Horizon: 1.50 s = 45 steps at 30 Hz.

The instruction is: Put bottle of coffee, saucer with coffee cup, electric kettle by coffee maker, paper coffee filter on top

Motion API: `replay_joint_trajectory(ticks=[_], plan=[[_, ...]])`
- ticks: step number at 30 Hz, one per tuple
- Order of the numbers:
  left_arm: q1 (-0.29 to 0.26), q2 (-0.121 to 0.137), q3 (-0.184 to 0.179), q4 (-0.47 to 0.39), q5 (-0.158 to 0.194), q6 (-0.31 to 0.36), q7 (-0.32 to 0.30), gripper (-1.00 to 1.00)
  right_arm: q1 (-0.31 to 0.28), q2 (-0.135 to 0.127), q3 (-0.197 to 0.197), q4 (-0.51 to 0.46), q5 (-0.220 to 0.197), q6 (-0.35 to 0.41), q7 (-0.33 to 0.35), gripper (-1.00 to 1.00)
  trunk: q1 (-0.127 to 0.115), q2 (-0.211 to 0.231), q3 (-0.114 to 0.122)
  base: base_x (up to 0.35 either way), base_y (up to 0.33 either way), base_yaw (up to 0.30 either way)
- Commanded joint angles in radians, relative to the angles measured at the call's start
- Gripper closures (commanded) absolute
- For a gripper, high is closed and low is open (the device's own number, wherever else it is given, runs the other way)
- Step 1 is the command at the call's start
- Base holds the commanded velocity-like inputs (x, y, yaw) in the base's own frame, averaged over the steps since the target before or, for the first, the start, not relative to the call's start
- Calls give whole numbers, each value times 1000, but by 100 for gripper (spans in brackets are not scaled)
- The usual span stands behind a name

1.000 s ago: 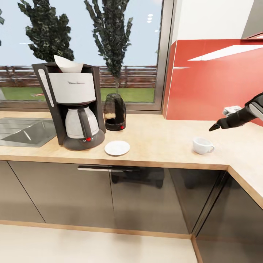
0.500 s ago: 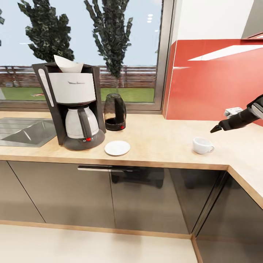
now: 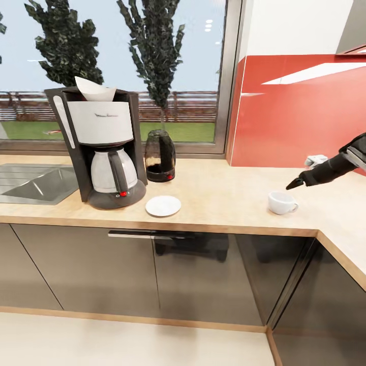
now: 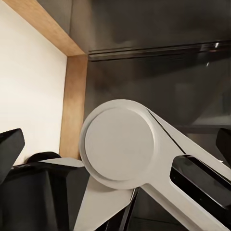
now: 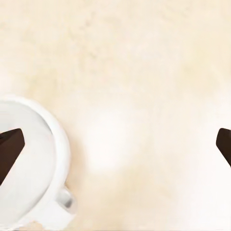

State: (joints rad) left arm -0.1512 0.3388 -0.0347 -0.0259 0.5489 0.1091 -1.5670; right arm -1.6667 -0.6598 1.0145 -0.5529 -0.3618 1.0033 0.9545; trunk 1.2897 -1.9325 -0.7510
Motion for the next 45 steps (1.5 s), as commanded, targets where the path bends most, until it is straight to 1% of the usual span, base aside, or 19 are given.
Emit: replay_joint_trajectory(ticks=[1,5,8,15,45], plan=[[-1,0,-4,0,2,11,-4,-100,-2,-1,23,-2,-2,3,4,-100,0,-1,-1,0,0,0],[-1,0,-4,0,2,11,-4,-100,-2,-1,75,-2,-3,2,17,-100,0,-1,-1,0,0,0],[-1,0,-4,0,2,11,-4,-100,-2,-1,93,-2,-2,2,33,-100,0,-1,-1,0,0,0],[-1,0,-4,0,2,11,-4,-100,-1,0,102,-1,-2,1,40,-100,0,-1,-1,0,0,0],[-1,0,-4,0,3,11,-4,-100,5,1,102,-1,-2,-1,41,-100,0,-1,-1,12,4,0]])
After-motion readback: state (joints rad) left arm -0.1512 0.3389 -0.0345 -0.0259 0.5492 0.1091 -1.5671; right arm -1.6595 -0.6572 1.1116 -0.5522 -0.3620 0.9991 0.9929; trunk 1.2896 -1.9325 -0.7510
